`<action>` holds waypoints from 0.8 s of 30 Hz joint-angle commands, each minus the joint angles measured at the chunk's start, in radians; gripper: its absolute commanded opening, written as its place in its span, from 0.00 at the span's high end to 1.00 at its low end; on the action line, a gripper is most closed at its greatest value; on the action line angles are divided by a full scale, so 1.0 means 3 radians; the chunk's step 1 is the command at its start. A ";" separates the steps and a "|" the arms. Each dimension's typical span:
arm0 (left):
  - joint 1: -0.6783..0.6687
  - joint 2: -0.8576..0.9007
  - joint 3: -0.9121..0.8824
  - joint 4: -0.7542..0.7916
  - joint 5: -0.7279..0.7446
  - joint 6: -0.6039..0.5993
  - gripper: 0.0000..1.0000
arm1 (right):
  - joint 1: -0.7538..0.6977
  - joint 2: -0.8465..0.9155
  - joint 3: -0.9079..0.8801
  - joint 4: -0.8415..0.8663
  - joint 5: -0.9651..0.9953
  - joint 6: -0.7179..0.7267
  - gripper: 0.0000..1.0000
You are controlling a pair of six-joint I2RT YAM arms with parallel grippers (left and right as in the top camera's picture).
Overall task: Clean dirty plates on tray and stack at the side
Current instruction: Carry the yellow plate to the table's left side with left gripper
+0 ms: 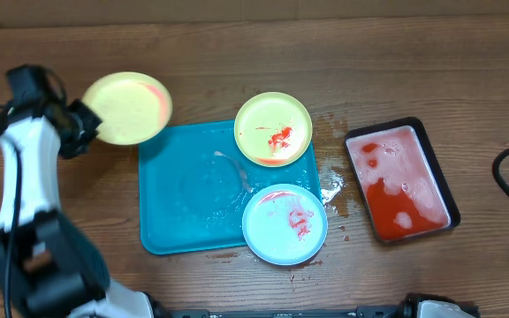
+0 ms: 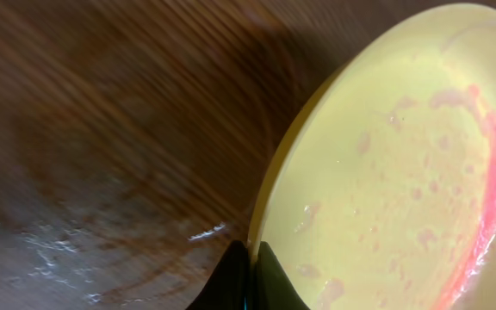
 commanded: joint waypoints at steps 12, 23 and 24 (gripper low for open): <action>0.1020 -0.0505 -0.1053 0.0305 -0.0038 0.0018 0.96 | 0.0006 0.0186 0.0064 0.0019 -0.0379 -0.0381 0.96; 0.1156 -0.0065 -0.1047 0.0464 0.0276 0.0312 0.96 | 0.0006 0.0186 0.0064 0.0028 -0.0451 -0.0453 0.96; 0.1156 -0.0015 -0.1044 0.0467 0.0270 0.0312 0.96 | 0.0006 0.0184 0.0064 0.0025 -0.0451 -0.0454 0.96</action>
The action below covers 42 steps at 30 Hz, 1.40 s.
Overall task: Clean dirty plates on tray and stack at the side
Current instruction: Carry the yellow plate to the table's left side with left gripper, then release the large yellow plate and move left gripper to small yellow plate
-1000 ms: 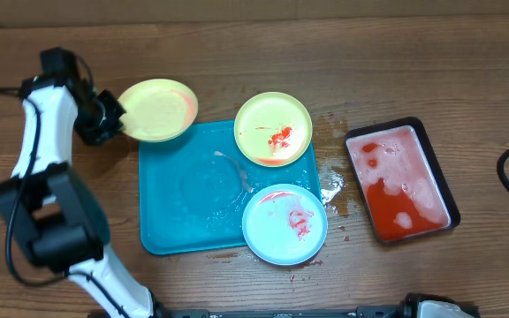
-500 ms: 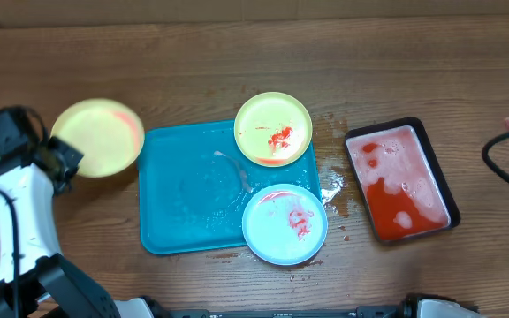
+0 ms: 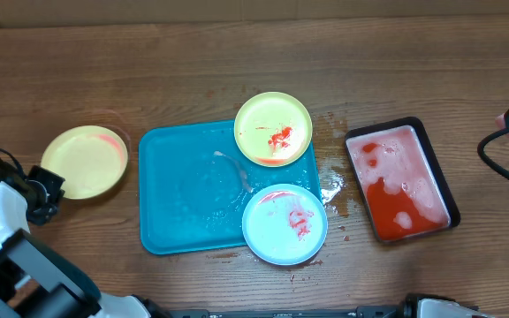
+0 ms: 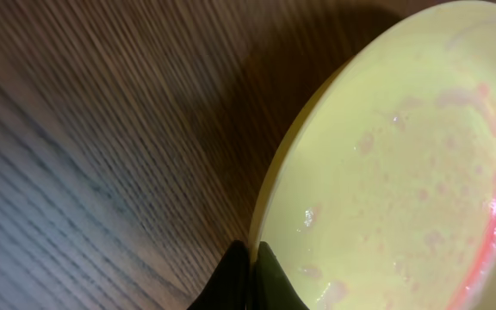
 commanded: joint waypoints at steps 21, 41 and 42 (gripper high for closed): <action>-0.0420 0.0169 0.1331 -0.0849 0.0136 0.0362 0.35 | 0.0006 -0.0025 0.0064 0.0050 -0.0014 -0.0027 0.96; -0.3263 0.0341 0.1536 -0.0982 0.0635 0.1122 0.11 | 0.0006 -0.0025 0.0064 0.0071 -0.0163 -0.0114 0.96; -0.3361 0.0376 0.1536 -0.0894 0.0596 0.1150 0.38 | 0.0006 -0.0025 0.0064 0.0071 -0.0163 -0.0113 0.96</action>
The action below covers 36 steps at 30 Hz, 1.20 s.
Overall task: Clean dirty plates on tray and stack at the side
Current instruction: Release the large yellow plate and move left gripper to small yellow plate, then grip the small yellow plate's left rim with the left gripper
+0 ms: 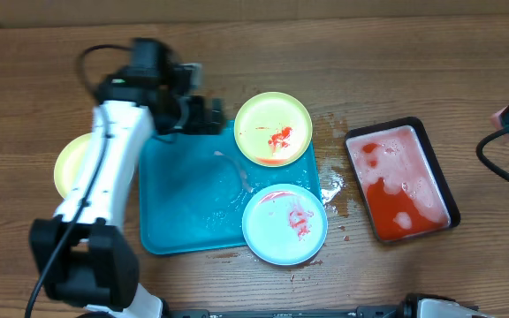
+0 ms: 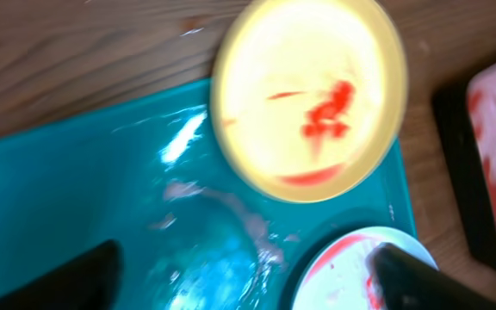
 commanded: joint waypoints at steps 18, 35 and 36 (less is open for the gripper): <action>-0.0727 0.0506 0.0047 0.0160 0.0427 0.0551 0.00 | 0.0006 -0.0025 0.0064 0.0033 -0.0018 -0.0031 0.96; -0.0720 0.0771 0.0050 0.0950 -0.0755 0.0516 0.34 | 0.0006 -0.0025 0.0064 0.0032 -0.0181 -0.0128 0.96; -0.0716 0.0807 0.0048 0.0992 -0.0755 0.0516 0.32 | 0.0006 -0.0025 0.0064 0.0032 -0.0181 -0.0128 0.96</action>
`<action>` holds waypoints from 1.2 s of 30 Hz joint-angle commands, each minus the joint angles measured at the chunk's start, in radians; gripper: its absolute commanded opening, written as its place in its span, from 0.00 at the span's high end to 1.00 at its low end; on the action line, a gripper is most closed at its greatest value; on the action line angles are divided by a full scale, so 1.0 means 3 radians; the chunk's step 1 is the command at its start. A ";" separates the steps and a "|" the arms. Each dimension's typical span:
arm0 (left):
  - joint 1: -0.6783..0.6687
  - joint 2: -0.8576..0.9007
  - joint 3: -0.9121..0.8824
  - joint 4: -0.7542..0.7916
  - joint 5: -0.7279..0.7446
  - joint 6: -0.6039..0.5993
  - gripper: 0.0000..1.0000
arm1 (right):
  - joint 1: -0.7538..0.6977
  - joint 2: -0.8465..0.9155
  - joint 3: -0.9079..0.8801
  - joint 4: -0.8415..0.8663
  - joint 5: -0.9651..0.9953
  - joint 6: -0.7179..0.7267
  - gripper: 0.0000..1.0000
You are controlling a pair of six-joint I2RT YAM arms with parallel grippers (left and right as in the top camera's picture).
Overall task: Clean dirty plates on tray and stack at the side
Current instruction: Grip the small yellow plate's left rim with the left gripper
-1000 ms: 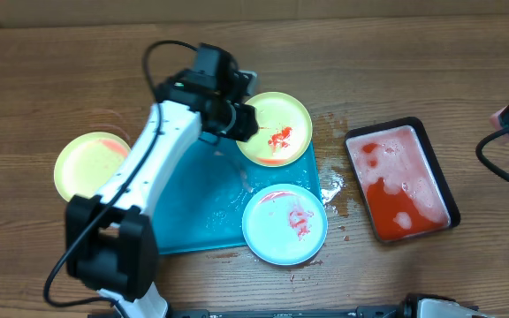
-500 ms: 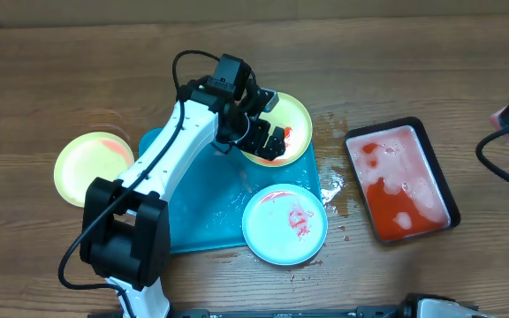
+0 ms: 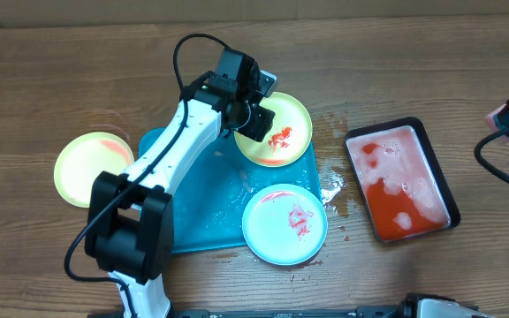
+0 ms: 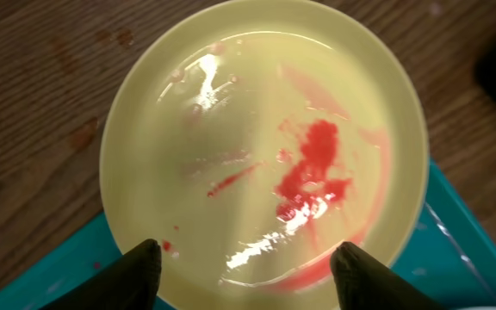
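A yellow plate (image 3: 273,129) smeared with red sauce lies at the back right corner of the teal tray (image 3: 197,221). My left gripper (image 3: 254,115) hangs over its near rim, open, with nothing between its fingers (image 4: 140,277). The left wrist view shows the same yellow plate (image 4: 265,155) filling the frame, and my left gripper (image 4: 248,269) straddles its lower edge. A pale blue plate (image 3: 284,224) with red smears sits at the tray's front right. Another yellow plate (image 3: 91,168), faintly pink, rests on the table left of the tray. Only a scrap of the right arm shows at the right edge.
A black basin (image 3: 400,181) of red, foamy water stands to the right of the tray. Splashes wet the wood (image 3: 334,190) between tray and basin. A black cable (image 3: 502,168) loops at the right edge.
My left gripper has moved right from over the tray's back left part to over the stained yellow plate, still open. The plates have not moved.
My left gripper held a pink-smeared yellow plate in the air left of the tray. Then the plate was low over the table at the far left, still gripped. Later it lay there released, the gripper open over the tray, and now over the second yellow plate.
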 commanded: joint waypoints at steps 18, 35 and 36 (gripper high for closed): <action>0.0224 0.0390 0.0061 0.0614 -0.0275 -0.0156 0.23 | 0.0006 -0.0025 0.0062 0.0066 -0.0109 -0.0078 0.96; 0.0273 0.0603 0.0062 0.0765 0.0038 -0.0245 0.23 | 0.0006 -0.0025 0.0062 0.0053 -0.0206 -0.0076 0.96; 0.0273 0.0605 0.0062 0.0774 0.0042 -0.0245 0.23 | 0.0006 -0.0025 0.0062 0.0053 -0.0206 -0.0076 0.96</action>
